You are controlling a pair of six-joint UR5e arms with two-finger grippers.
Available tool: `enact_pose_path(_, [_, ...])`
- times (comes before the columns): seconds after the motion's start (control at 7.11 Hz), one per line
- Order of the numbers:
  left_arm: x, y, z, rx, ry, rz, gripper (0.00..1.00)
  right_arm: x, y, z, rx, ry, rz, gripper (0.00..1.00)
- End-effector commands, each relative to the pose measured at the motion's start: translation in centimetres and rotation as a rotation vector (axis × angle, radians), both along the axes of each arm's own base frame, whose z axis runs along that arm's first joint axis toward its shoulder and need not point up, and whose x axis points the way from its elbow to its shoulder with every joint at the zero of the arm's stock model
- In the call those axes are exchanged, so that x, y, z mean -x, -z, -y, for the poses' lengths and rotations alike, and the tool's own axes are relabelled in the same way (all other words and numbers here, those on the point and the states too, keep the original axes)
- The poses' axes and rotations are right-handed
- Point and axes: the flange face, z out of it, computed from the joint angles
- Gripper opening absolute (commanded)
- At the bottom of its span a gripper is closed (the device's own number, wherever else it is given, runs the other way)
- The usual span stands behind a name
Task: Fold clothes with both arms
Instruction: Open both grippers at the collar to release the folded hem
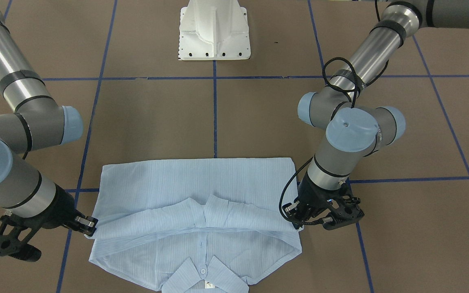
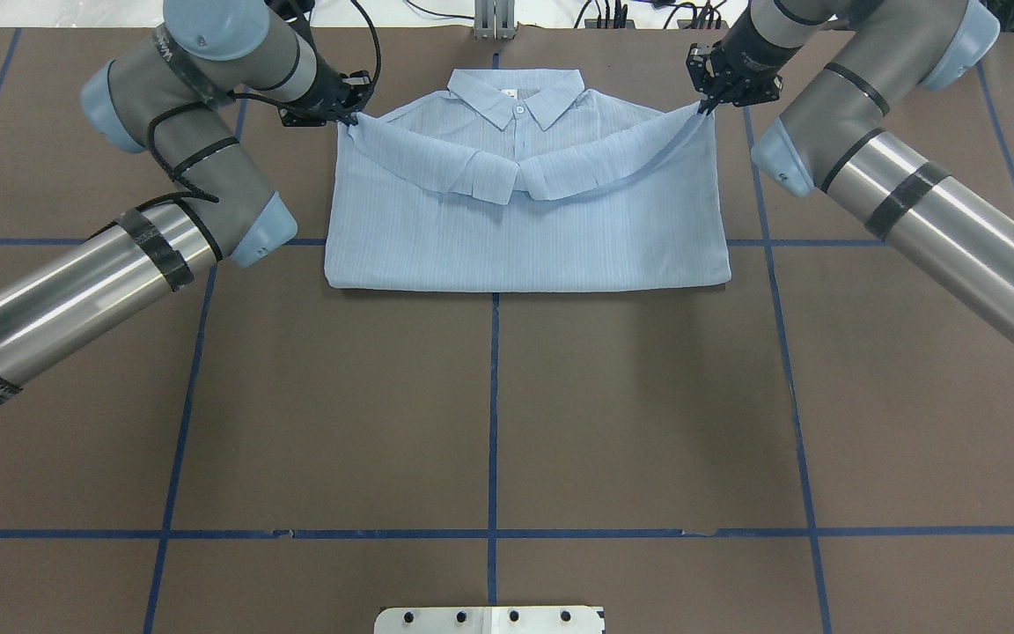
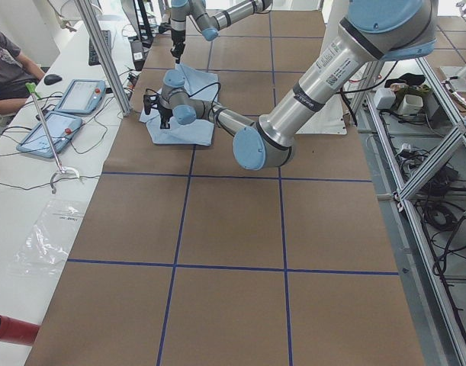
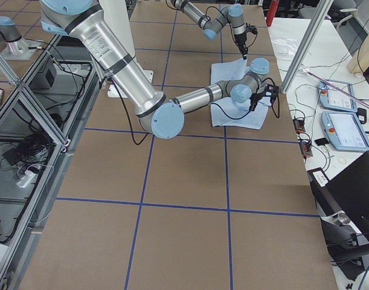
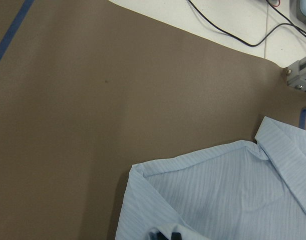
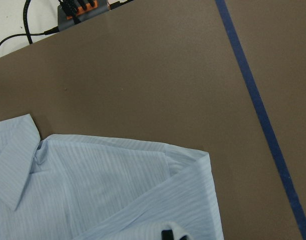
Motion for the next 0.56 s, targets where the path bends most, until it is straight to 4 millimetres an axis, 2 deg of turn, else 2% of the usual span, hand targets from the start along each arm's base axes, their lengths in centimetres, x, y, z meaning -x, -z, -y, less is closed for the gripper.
enact_pose_path(0.0, [-0.5, -2.7, 0.7, -0.007, 0.003, -0.003, 0.00, 1.1, 0.2, 1.2, 0.004, 0.003, -0.023, 0.00])
enact_pose_path(0.42, [-0.8, -3.2, 0.9, 0.002, 0.003, 0.005, 0.00, 2.8, -0.8, 1.1, -0.003, 0.014, -0.058, 0.00])
